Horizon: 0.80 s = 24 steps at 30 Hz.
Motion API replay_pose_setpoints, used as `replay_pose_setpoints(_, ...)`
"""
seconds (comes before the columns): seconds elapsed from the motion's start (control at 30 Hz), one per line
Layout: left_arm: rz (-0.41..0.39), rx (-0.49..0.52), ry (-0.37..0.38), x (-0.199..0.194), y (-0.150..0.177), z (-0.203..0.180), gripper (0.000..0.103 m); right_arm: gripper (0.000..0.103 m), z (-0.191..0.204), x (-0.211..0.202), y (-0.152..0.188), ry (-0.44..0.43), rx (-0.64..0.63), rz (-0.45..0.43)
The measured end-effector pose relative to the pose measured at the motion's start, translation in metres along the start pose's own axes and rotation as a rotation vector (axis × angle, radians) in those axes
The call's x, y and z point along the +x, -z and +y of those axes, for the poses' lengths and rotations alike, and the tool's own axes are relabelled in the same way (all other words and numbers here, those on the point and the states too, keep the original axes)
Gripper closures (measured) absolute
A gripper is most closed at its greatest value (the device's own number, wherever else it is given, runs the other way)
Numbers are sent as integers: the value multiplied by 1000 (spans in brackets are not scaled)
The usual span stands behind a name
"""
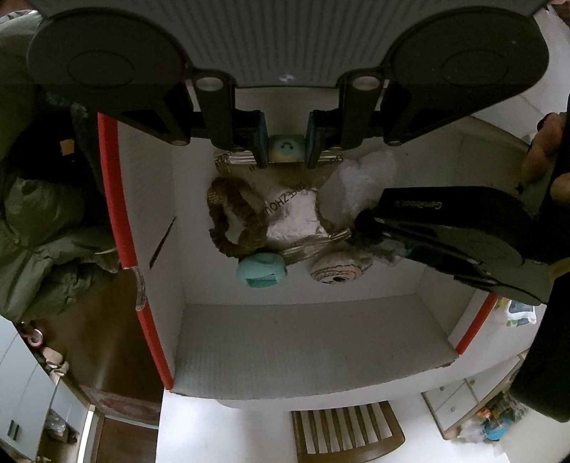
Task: Organize objects
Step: 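Open the right tool releasing the foam cylinder while the left tool releases the bead bag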
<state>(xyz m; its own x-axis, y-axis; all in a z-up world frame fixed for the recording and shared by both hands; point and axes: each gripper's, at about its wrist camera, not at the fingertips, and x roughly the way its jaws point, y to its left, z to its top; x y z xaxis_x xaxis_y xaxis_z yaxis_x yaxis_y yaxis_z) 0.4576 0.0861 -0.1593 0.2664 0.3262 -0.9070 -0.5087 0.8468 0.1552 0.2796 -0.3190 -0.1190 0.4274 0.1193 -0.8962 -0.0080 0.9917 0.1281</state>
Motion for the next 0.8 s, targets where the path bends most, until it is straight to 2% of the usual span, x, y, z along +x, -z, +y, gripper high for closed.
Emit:
replay_pose_setpoints(0.2,-5,-1,0,-5,1,-3,57,82,-1,-8,2,-9,-1,-16)
replay_pose_setpoints(0.37,-32,8,-6,-15,5,-5,55,82,-1,-18,4,-17,-2,-37)
replay_pose_setpoints(0.43,-44,7,-3,-19,6,-4,47,82,0,-22,5,-20,-3,-45)
replay_pose_setpoints(0.5,-64,3,-5,-26,9,-4,44,82,1,-27,6,-28,-2,-60)
replay_pose_setpoints(0.6,-91,9,-1,-38,12,-5,44,81,1,-36,6,-40,4,-85)
replay_pose_setpoints(0.7,-121,20,2,-50,14,-6,44,73,4,-46,7,-41,8,-115)
replay_pose_setpoints(0.8,-151,19,8,-63,17,-6,44,73,8,-55,9,-32,-1,-147)
